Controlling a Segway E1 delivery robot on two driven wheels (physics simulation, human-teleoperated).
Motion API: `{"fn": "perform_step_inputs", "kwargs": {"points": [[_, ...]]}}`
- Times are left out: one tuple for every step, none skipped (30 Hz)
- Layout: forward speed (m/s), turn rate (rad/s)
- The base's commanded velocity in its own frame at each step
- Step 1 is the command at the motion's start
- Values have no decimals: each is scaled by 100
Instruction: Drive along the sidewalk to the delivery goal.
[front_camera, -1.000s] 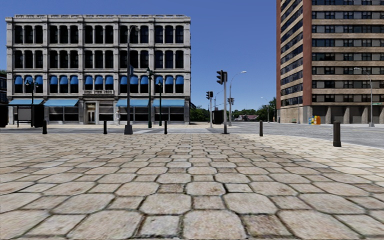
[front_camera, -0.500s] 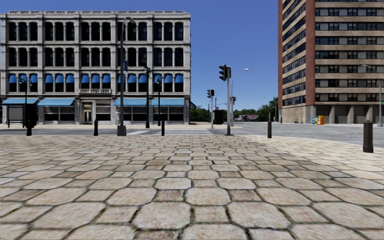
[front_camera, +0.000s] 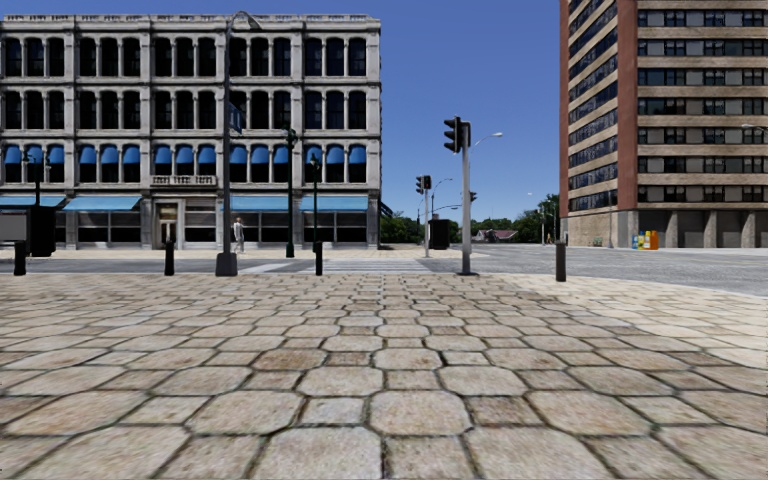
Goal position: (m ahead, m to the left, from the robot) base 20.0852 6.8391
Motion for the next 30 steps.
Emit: {"fn": "perform_step_inputs", "kwargs": {"points": [[200,0],[200,0],[200,0],[200,0],[200,0],[200,0],[200,0],[200,0],[200,0],[200,0],[200,0],[200,0],[200,0],[200,0],[200,0],[200,0],[200,0],[200,0],[200,0],[200,0],[200,0],[200,0],[200,0],[200,0],[200,0],[200,0],[200,0],[200,0],[200,0],[200,0]]}}
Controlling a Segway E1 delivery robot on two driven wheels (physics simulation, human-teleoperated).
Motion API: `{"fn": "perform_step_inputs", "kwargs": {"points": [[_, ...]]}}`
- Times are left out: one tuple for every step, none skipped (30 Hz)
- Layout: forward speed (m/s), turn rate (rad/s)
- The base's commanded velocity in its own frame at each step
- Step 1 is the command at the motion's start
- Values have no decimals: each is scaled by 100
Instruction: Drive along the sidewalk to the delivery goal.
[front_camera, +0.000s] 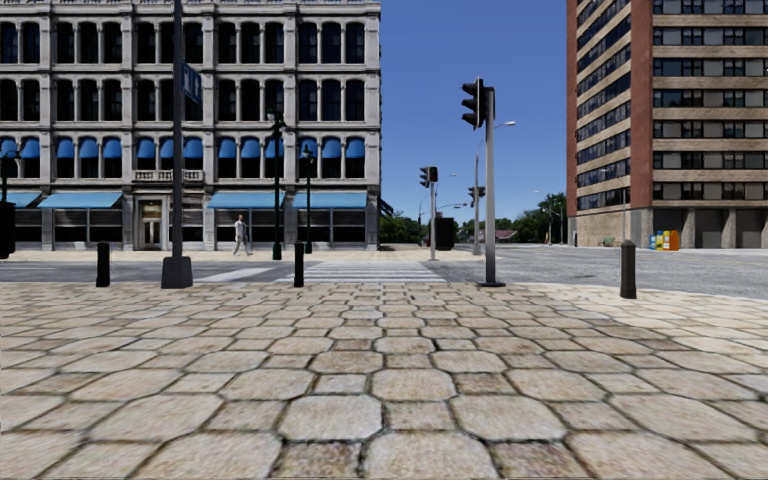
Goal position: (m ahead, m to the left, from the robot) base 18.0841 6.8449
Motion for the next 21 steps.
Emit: {"fn": "perform_step_inputs", "kwargs": {"points": [[200,0],[200,0],[200,0],[200,0],[200,0],[200,0],[200,0],[200,0],[200,0],[200,0],[200,0],[200,0],[200,0],[200,0],[200,0],[200,0],[200,0],[200,0],[200,0],[200,0],[200,0]]}}
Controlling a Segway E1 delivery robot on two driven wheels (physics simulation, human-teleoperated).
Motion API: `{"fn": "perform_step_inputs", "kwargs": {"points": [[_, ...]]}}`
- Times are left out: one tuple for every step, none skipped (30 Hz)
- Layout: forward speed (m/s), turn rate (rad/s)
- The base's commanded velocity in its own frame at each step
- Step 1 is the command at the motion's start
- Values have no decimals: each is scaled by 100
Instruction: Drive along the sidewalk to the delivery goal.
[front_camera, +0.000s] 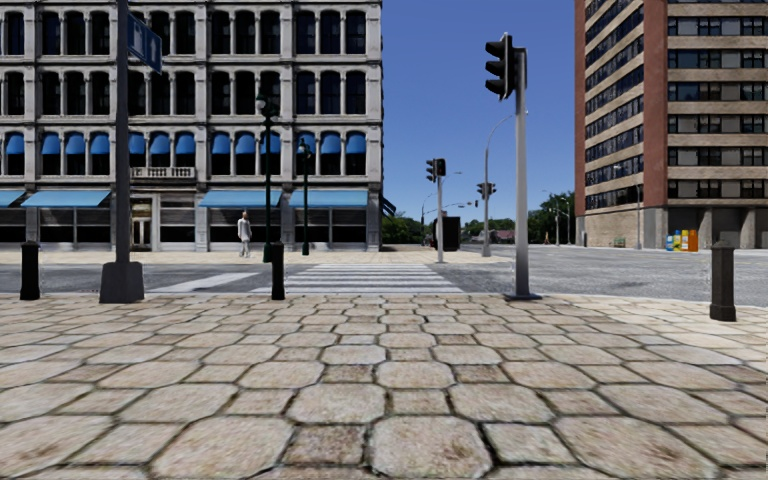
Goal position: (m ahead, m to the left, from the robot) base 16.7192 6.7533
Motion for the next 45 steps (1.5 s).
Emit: {"fn": "perform_step_inputs", "kwargs": {"points": [[200,0],[200,0],[200,0],[200,0],[200,0],[200,0],[200,0],[200,0],[200,0],[200,0],[200,0],[200,0],[200,0],[200,0],[200,0],[200,0],[200,0],[200,0],[200,0],[200,0],[200,0],[200,0],[200,0],[200,0],[200,0],[200,0],[200,0],[200,0],[200,0],[200,0],[200,0],[200,0],[200,0],[200,0],[200,0],[200,0],[200,0],[200,0],[200,0],[200,0],[200,0],[200,0],[200,0],[200,0],[200,0]]}}
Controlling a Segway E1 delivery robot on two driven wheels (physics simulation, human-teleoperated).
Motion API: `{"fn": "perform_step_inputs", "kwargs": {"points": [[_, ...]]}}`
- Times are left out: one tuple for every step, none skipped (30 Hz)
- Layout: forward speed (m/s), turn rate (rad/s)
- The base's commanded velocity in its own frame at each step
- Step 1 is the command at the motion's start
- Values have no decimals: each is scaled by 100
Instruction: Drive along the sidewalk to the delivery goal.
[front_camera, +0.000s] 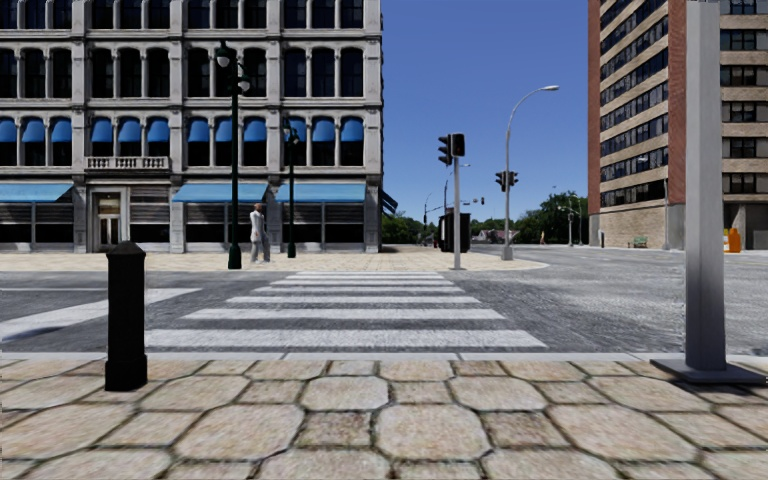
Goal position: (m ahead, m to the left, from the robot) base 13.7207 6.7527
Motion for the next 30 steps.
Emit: {"fn": "perform_step_inputs", "kwargs": {"points": [[200,0],[200,0],[200,0],[200,0],[200,0],[200,0],[200,0],[200,0],[200,0],[200,0],[200,0],[200,0],[200,0],[200,0],[200,0],[200,0],[200,0],[200,0],[200,0],[200,0],[200,0],[200,0],[200,0],[200,0],[200,0],[200,0],[185,0],[153,0],[153,0],[138,0]]}}
